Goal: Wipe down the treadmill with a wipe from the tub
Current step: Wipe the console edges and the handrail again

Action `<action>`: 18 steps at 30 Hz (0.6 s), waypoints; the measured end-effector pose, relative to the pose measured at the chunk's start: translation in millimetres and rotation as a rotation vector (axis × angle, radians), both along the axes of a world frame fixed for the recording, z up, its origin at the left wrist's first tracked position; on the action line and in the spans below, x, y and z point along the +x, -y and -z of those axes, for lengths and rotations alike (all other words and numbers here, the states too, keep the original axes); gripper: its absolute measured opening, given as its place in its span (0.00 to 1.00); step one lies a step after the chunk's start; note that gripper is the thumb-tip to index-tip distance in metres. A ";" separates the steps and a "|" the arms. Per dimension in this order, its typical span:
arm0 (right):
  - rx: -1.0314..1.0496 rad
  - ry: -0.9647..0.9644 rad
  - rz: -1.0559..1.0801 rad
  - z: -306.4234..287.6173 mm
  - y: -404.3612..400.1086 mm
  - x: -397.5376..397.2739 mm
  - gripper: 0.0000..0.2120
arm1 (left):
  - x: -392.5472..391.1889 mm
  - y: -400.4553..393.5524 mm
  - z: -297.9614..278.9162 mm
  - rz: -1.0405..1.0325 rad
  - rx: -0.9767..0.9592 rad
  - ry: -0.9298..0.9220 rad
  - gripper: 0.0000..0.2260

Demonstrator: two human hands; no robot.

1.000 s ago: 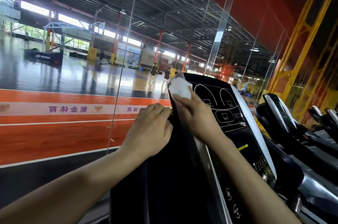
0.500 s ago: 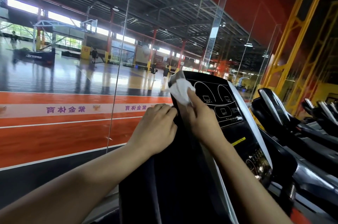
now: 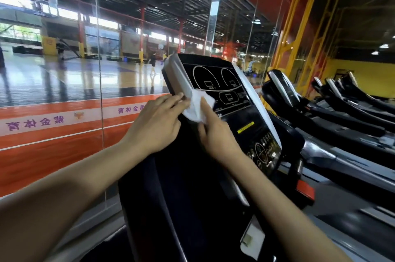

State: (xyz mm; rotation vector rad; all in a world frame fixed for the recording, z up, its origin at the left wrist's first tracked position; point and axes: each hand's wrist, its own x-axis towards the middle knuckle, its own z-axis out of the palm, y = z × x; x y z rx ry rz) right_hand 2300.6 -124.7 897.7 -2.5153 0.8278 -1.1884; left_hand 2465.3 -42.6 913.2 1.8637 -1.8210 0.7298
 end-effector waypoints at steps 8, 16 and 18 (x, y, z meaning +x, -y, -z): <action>0.026 0.122 0.046 -0.1 -3.2 0.7 0.20 | 2.6 -5.5 -3.5 0.000 0.013 -0.011 0.29; 0.055 0.231 0.280 35.4 -10.0 -58.4 0.27 | 1.4 -2.0 -1.0 0.063 -0.052 0.018 0.24; 0.079 0.286 0.238 39.5 -23.7 -41.4 0.23 | 4.0 -1.5 0.1 0.082 -0.070 0.039 0.24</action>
